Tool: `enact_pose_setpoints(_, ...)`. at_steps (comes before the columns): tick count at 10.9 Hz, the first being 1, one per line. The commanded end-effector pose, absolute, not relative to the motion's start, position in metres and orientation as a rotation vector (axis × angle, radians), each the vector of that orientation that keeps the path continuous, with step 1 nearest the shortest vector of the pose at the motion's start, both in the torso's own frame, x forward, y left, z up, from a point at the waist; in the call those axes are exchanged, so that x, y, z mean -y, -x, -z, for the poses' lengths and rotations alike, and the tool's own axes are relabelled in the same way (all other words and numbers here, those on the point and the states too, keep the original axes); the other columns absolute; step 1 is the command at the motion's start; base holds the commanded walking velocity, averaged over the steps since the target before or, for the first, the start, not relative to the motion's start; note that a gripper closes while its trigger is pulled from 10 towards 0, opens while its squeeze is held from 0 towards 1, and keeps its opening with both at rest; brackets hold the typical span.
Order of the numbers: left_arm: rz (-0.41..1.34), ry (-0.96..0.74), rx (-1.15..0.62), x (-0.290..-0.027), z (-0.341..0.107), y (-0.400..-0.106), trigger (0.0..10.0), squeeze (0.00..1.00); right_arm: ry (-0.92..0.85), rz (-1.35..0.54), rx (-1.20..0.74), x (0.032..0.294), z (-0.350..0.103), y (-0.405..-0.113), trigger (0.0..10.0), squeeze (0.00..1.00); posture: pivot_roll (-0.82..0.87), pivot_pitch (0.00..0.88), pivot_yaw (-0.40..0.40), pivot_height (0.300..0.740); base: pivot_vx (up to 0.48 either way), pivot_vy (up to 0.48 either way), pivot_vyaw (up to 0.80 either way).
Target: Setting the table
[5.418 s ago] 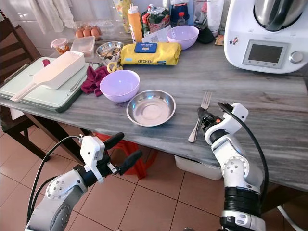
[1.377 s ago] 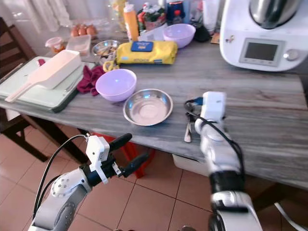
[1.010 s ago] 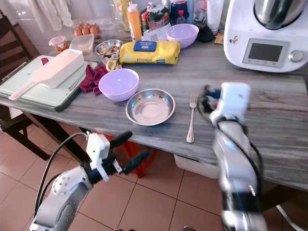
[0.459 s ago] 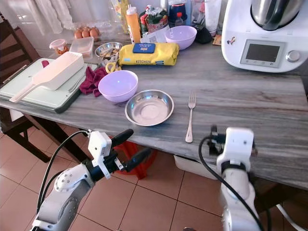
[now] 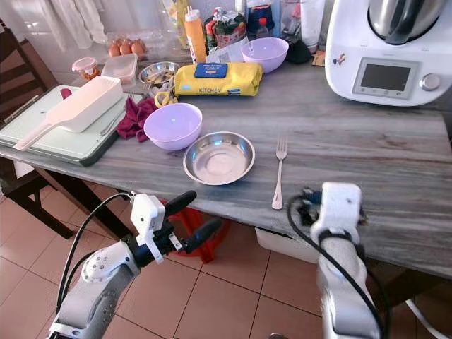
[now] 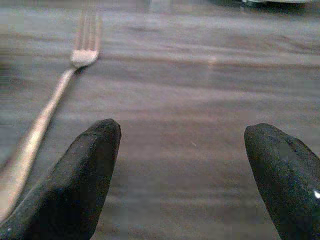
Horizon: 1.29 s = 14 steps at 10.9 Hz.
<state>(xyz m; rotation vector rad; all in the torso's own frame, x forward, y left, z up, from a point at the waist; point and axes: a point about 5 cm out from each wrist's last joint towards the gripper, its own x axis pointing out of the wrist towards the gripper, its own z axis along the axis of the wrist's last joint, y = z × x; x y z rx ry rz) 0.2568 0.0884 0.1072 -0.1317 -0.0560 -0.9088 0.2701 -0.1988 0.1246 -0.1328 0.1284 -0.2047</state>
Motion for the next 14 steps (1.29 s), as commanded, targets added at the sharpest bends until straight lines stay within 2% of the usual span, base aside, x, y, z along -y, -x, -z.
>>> enact_pose_setpoints(1, 0.896, 0.121, 0.032, -0.092, -0.101, -0.255, 10.0, 0.0, 0.121, 0.147, -0.17, 0.186, -0.119, -0.273, 10.0, 0.27, -0.14, 0.095, 0.128, 0.74, 0.0, 0.0, 0.0)
enact_pose_setpoints(3, 0.893, 0.121, 0.031, -0.093, -0.1, -0.255, 10.0, 0.0, 0.11, 0.097, -0.196, 0.173, -0.119, -0.274, 10.0, 0.27, -0.13, 0.098, 0.123, 0.74, 0.0, 0.0, 0.0)
enact_pose_setpoints(8, 0.894, 0.119, 0.032, -0.095, -0.099, -0.257, 10.0, 0.0, 0.085, 0.124, -0.282, 0.177, -0.109, -0.266, 10.0, 0.27, -0.14, 0.092, 0.131, 0.74, 0.0, 0.0, 0.0)
enact_pose_setpoints(14, 0.899, 0.112, 0.044, -0.093, -0.106, -0.256, 10.0, 0.0, 0.053, 0.074, -0.251, 0.162, -0.113, -0.28, 10.0, 0.27, -0.13, 0.092, 0.134, 0.74, 0.0, 0.0, 0.0)
